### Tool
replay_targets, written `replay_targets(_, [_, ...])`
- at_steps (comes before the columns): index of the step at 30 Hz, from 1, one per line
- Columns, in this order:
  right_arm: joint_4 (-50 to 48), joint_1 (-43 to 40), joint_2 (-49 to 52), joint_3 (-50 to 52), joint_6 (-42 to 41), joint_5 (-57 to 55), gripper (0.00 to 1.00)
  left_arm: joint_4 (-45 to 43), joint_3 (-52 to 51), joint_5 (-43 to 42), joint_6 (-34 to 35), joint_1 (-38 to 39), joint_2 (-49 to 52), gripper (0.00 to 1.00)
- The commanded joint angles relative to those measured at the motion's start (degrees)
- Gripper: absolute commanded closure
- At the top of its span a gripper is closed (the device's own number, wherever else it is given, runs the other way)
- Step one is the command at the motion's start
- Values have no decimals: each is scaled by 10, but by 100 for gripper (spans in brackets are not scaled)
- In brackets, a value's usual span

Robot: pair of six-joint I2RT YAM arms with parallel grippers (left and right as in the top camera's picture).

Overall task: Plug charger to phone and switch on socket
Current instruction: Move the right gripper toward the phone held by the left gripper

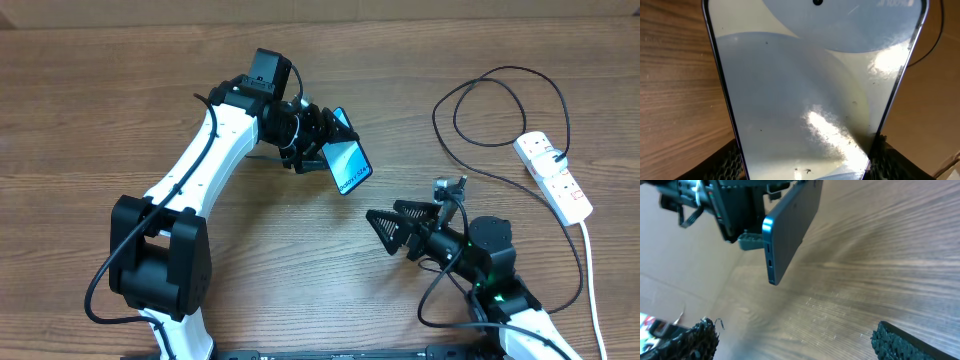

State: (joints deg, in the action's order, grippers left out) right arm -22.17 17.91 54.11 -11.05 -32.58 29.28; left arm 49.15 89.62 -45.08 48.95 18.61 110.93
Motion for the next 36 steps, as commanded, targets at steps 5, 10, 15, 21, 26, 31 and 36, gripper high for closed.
replay_targets(5, [-139, 32, 91, -14, -6, -55, 0, -35, 16, -1, 55, -2, 3, 53])
replay_targets(10, [-234, 60, 152, -14, -6, -118, 0, -41, 16, 0, 66, -2, 3, 53])
replay_targets(15, [-325, 72, 205, -14, -7, -144, 0, -42, 16, 0, 69, 2, 3, 53])
replay_targets(21, [-345, 72, 236, -35, -35, -170, 0, -47, 16, 0, 86, 11, 3, 53])
replay_targets(26, [-342, 72, 257, -71, -35, -165, 2, -62, 16, -17, 97, 19, 3, 53])
replay_targets(31, [-329, 72, 281, -108, -34, -142, 7, -66, 16, -21, 103, 29, 3, 53])
replay_targets(36, [-310, 72, 296, -131, -34, -142, 13, -66, 16, -30, 103, 36, 3, 54])
